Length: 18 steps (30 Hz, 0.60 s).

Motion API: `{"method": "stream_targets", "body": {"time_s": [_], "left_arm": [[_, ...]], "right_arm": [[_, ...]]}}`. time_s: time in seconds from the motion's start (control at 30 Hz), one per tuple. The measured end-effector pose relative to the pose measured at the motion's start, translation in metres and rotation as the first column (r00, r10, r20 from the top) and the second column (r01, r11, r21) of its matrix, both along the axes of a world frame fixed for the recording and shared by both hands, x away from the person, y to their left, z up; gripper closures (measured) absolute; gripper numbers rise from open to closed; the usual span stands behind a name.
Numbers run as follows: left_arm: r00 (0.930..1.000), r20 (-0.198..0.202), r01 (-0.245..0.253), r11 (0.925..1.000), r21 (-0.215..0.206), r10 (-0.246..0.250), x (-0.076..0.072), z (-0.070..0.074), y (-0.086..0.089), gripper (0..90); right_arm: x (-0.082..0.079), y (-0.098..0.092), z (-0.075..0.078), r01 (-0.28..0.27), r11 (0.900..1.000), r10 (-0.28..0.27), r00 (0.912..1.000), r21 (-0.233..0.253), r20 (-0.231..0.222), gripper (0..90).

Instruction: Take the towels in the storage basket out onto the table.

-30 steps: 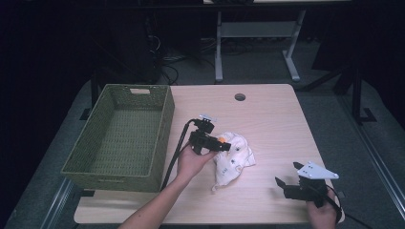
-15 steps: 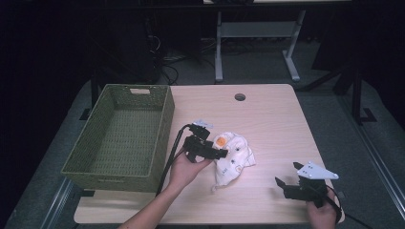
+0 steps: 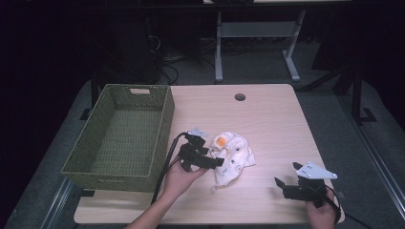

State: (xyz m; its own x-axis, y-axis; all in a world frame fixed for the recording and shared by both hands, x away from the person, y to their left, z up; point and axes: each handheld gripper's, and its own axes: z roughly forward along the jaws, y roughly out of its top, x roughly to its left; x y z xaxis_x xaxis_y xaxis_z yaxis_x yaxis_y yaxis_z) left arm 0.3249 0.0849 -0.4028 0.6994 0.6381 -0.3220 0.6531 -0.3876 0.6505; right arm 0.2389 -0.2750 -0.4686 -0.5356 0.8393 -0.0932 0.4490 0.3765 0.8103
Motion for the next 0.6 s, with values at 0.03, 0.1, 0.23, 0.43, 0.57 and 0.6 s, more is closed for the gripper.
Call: {"method": "stream_targets", "body": {"time_s": [0.03, 0.1, 0.23, 0.43, 0.57, 0.6], "left_arm": [[1.0000, 0.007, 0.001, 1.0000, -0.002, -0.001, -0.002, -0.002, 0.001, 22.1], [0.9999, 0.012, 0.005, 0.9999, 0.010, -0.005, -0.005, -0.004, 0.004, 22.6], [0.9999, 0.014, 0.001, 0.9999, 0.015, -0.001, -0.010, -0.009, 0.009, 22.5], [1.0000, 0.006, 0.004, 0.9999, 0.016, -0.004, -0.015, -0.014, 0.017, 22.4], [0.9999, 0.013, 0.001, 1.0000, 0.008, -0.001, -0.018, -0.015, 0.021, 22.4], [0.9999, 0.015, -0.002, 1.0000, 0.008, 0.002, -0.019, -0.015, 0.021, 22.4]], "right_arm": [[0.000, 0.000, 0.000, 0.001, 1.000, -0.001, 1.0000, 0.002, 0.001, 13.7], [0.000, 0.001, 0.000, -0.002, 1.000, 0.002, 1.0000, 0.001, -0.002, 13.7], [0.000, 0.002, -0.001, 0.000, 1.000, 0.000, 1.0000, -0.002, -0.007, 13.7], [0.000, 0.002, -0.001, 0.000, 1.000, 0.000, 1.0000, -0.005, -0.009, 13.7], [0.001, 0.002, -0.001, -0.004, 1.000, 0.004, 1.0000, -0.008, -0.008, 13.7], [0.000, 0.002, -0.001, -0.004, 1.000, 0.004, 1.0000, -0.008, -0.007, 13.7]]}}
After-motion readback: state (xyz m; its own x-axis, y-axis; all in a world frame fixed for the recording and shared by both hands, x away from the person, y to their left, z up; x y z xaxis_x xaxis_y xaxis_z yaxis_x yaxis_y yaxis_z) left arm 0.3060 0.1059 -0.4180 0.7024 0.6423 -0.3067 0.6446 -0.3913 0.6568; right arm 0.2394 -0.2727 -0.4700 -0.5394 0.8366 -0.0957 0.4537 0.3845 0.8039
